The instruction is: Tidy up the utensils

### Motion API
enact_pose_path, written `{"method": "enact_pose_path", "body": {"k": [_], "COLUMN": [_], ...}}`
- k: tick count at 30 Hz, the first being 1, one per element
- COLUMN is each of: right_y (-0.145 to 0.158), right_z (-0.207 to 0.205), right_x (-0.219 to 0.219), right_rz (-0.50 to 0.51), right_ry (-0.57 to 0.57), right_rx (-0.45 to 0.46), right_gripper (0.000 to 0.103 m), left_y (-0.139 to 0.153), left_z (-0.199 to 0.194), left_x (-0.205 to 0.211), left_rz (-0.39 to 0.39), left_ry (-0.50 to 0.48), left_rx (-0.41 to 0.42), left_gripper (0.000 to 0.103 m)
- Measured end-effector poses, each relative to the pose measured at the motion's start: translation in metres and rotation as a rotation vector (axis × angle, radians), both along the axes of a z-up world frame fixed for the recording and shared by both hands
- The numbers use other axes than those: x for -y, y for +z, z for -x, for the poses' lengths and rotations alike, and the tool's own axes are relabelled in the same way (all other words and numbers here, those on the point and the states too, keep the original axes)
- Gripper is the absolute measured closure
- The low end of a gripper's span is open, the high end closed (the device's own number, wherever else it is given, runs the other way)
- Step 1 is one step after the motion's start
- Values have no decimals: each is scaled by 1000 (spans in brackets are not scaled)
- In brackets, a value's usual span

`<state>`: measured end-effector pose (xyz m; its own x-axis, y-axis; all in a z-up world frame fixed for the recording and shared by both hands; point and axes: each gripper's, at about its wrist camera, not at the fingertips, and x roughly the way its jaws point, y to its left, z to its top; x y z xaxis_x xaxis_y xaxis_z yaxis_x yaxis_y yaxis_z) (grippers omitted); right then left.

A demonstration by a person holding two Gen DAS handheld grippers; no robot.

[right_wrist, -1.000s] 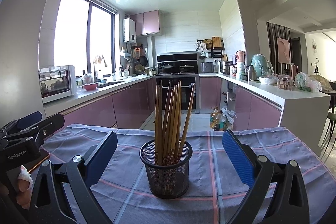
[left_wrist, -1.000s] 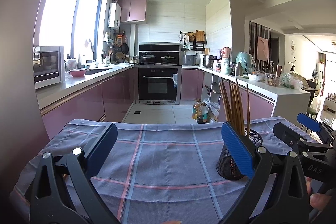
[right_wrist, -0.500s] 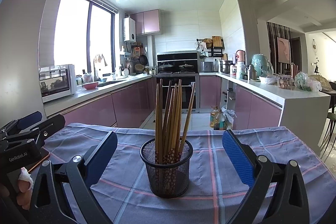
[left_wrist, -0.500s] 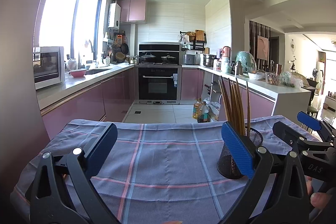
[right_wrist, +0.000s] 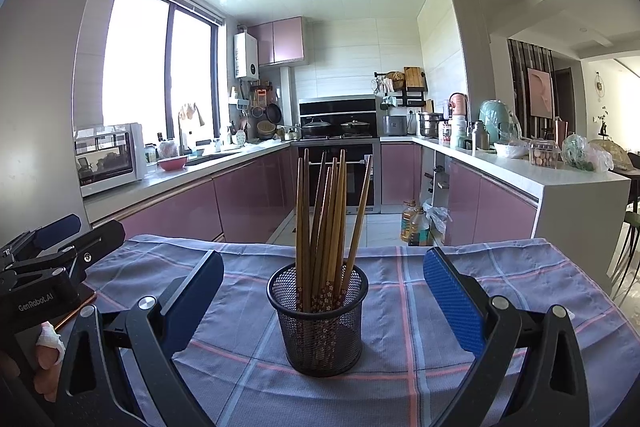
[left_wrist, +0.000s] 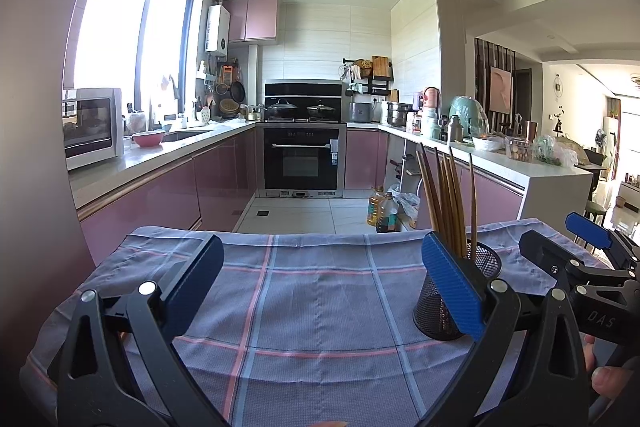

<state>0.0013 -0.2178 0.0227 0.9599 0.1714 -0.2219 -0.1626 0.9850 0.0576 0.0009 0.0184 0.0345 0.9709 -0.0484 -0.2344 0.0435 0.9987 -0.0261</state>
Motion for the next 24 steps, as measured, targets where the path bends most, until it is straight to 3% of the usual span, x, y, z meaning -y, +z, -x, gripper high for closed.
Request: {"method": "enact_pose_path", "body": {"k": [24], "right_y": [0], "right_z": [0], "right_x": [1], "right_rz": [-2], "right_ry": [-3], "right_rx": [-2], "right_gripper": [6], "left_y": [0], "left_z": [1], "left_x": [1], "left_rz": [-3], "left_ry": [0], "left_rx": [-2], "left_gripper": [6]}}
